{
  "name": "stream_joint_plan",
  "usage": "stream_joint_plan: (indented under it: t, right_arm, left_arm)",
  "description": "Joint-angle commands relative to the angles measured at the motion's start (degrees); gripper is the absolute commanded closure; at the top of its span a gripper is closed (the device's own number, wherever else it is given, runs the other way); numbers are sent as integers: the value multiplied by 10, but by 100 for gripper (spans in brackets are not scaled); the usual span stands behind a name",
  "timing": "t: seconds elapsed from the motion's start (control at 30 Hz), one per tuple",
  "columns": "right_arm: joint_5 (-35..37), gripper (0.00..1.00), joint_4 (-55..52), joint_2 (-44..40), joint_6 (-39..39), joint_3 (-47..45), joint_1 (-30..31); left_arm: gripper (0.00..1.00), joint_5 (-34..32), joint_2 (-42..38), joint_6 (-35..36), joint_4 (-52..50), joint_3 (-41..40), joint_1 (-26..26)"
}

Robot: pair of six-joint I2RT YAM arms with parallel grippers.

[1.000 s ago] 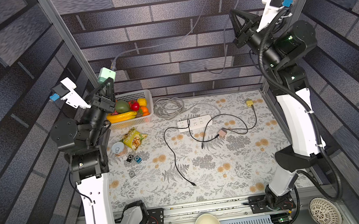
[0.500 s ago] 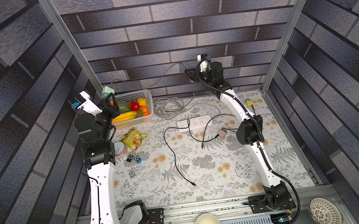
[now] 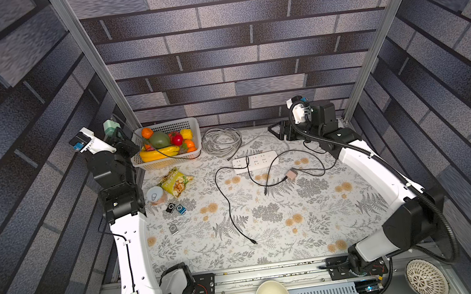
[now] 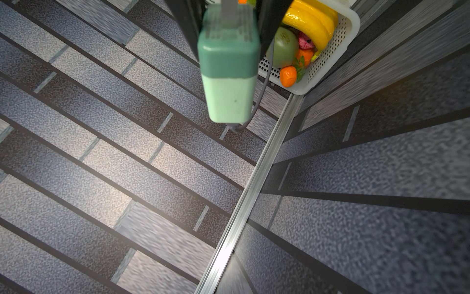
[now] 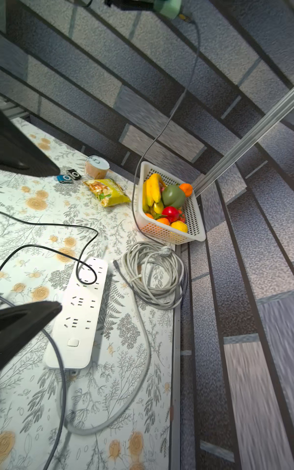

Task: Charge mp3
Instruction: Adjust the charging cable at the center of the board.

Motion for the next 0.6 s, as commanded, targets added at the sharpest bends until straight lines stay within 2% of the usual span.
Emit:
stream_joint_plan:
  t: [0.0, 0.17, 0.33, 0.4, 0.5, 0.57]
  right_arm:
    - [41, 26, -68, 105, -51, -17, 59]
    - [45, 30, -58, 207, -41, 45, 90]
    - [57, 36, -90, 296, -44, 129, 107]
    - [80, 46, -109, 324, -39, 153, 107]
    - [115, 72, -130, 342, -35, 173, 107]
    - [113, 82, -121, 332, -35, 166, 107]
  left_arm:
    - [90, -14, 3, 34, 31, 22, -31]
    - [90, -15, -5, 69, 26, 15, -92]
    - [90, -5, -26, 69, 16, 0, -105]
    - [90, 0, -40, 65, 11, -9, -106]
    - [90, 6, -59, 64, 3, -19, -110]
    - [90, 9, -72, 63, -5, -25, -113]
